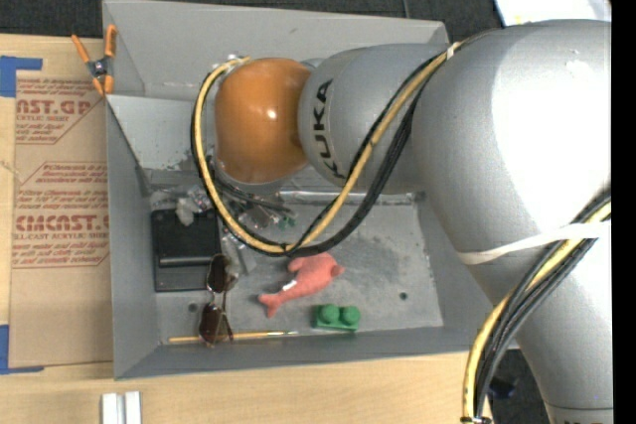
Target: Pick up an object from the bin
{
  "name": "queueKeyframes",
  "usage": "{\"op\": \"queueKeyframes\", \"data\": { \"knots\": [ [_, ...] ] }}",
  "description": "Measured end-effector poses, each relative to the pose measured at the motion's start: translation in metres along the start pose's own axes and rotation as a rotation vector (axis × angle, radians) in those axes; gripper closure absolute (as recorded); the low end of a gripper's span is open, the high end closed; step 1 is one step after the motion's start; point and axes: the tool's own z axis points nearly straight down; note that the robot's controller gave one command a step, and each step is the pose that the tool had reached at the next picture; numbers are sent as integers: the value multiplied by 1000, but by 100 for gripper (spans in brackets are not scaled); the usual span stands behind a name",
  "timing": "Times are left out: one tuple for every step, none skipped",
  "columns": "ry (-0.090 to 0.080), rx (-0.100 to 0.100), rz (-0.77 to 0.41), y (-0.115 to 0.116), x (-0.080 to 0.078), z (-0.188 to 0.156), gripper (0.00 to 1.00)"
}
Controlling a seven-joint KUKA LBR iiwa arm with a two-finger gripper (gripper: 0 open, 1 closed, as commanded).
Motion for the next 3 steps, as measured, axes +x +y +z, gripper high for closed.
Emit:
{"op": "queueKeyframes", "data": {
  "knots": [
    [-2,-2,43,5,-2,-3,0],
    [-19,3,-40,4,-9,-2,100],
    [-19,3,-41,4,-9,-2,100]
  ]
}}
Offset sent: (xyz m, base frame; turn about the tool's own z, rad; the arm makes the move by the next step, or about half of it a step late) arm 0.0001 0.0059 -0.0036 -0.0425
